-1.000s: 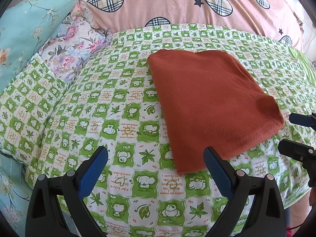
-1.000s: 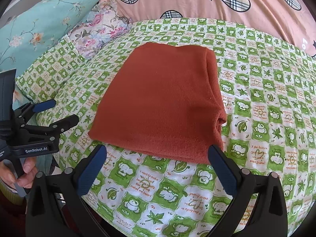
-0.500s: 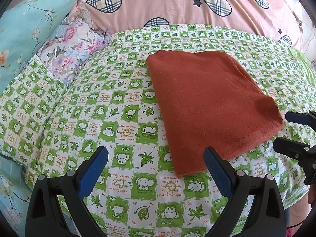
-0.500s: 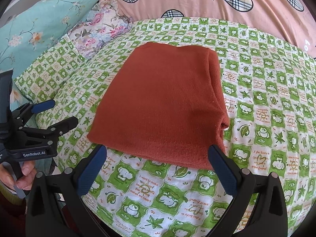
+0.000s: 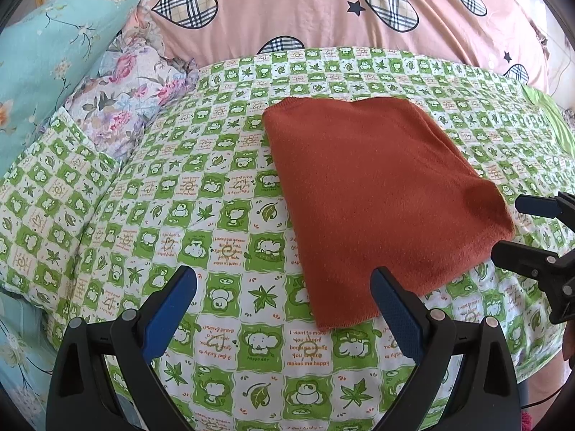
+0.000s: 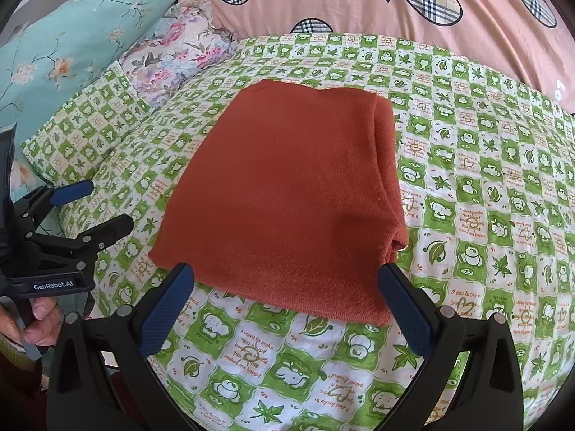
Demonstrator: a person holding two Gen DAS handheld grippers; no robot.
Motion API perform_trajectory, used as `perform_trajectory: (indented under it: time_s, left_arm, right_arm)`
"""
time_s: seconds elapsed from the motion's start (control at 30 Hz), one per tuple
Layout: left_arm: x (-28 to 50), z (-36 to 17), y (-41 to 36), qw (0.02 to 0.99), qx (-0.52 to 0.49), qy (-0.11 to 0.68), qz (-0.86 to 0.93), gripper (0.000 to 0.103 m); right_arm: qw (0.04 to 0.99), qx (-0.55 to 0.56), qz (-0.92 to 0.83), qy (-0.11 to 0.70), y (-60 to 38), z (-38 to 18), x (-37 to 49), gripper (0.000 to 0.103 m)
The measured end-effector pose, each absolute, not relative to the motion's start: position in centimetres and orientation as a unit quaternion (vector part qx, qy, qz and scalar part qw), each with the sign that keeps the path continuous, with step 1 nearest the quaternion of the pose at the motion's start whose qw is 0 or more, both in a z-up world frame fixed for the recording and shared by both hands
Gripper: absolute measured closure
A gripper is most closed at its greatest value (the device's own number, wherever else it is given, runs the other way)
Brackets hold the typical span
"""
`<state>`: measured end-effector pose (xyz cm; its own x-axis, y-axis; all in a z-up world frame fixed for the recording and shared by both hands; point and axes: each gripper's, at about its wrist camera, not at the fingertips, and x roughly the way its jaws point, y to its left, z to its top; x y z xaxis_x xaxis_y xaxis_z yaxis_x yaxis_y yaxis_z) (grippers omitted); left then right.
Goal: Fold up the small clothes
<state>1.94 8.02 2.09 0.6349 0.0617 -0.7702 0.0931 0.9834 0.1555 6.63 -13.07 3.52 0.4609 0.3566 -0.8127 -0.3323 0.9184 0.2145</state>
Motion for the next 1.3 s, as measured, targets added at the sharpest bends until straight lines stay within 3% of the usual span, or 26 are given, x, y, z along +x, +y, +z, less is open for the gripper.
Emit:
perform_trajectory:
  time_s: [1.3]
  left_arm:
    - [3.8, 2.0, 7.8, 0.895, 0.107, 0.432, -0.014, 0.005]
  right_arm:
    - [0.849, -0.008, 0.214, 0.482, -13.7, 3.8, 8.6, 0.001]
